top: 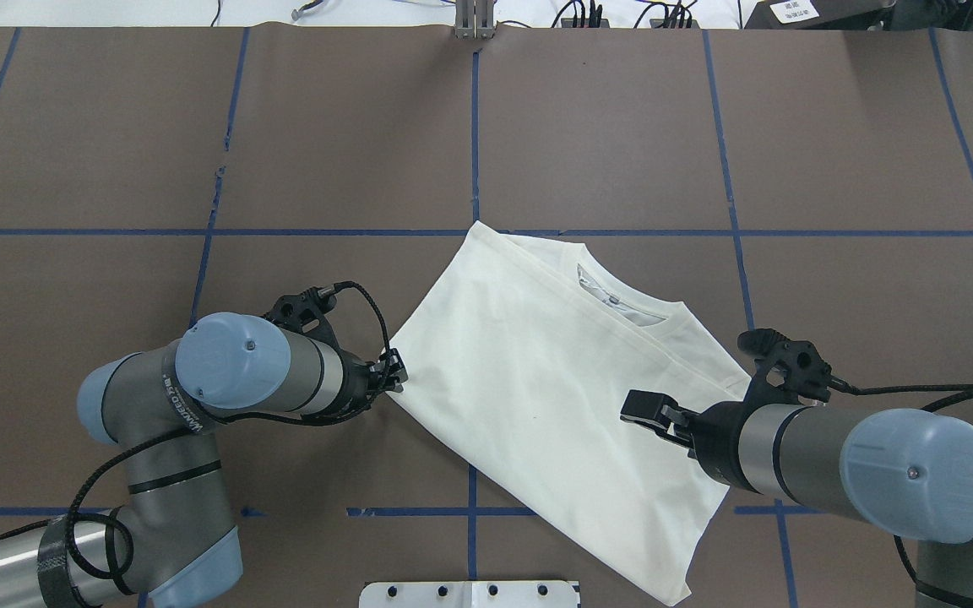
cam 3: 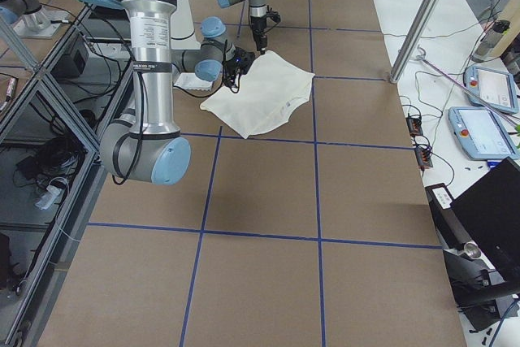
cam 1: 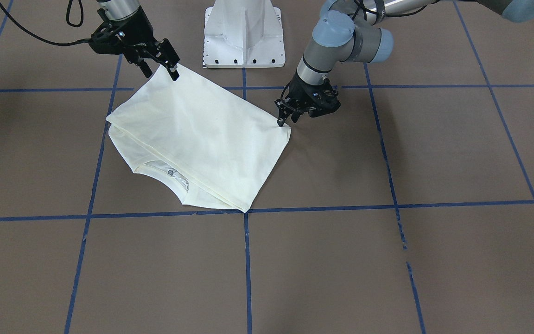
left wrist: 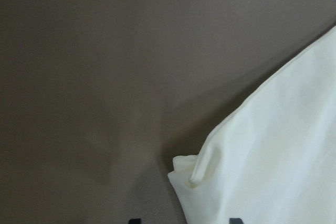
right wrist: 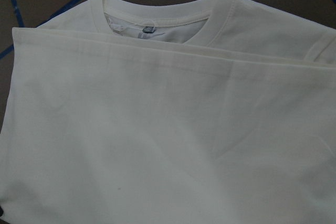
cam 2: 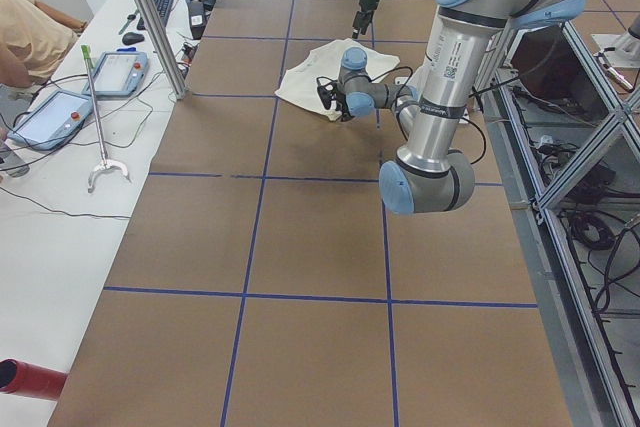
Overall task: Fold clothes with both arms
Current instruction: 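Grasp the shirt corner with the left gripper and pull it to straighten the shirt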
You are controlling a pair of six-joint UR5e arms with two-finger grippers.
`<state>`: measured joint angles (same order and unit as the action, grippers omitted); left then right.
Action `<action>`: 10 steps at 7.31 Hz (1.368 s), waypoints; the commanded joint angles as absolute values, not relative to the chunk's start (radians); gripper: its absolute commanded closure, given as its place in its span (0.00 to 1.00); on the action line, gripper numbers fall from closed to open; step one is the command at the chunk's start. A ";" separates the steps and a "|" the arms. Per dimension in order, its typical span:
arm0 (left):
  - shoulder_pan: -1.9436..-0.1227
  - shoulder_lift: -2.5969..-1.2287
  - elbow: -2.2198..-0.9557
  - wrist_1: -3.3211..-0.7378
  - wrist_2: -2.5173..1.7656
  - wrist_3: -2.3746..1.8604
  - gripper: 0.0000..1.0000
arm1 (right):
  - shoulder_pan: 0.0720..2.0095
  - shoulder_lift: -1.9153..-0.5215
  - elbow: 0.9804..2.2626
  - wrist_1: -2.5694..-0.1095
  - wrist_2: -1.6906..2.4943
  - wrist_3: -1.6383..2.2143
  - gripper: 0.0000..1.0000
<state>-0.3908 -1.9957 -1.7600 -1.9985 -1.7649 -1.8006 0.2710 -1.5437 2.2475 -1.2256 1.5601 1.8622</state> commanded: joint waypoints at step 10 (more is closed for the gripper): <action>-0.615 -2.110 -1.622 -2.017 -1.687 -1.536 1.00 | 0.270 -1.529 2.241 -1.226 1.559 1.865 0.00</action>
<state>-0.5391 -2.0499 -1.6851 -2.0098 -1.6871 -1.5963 0.2712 -1.5339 2.2411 -1.2257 1.5592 1.8641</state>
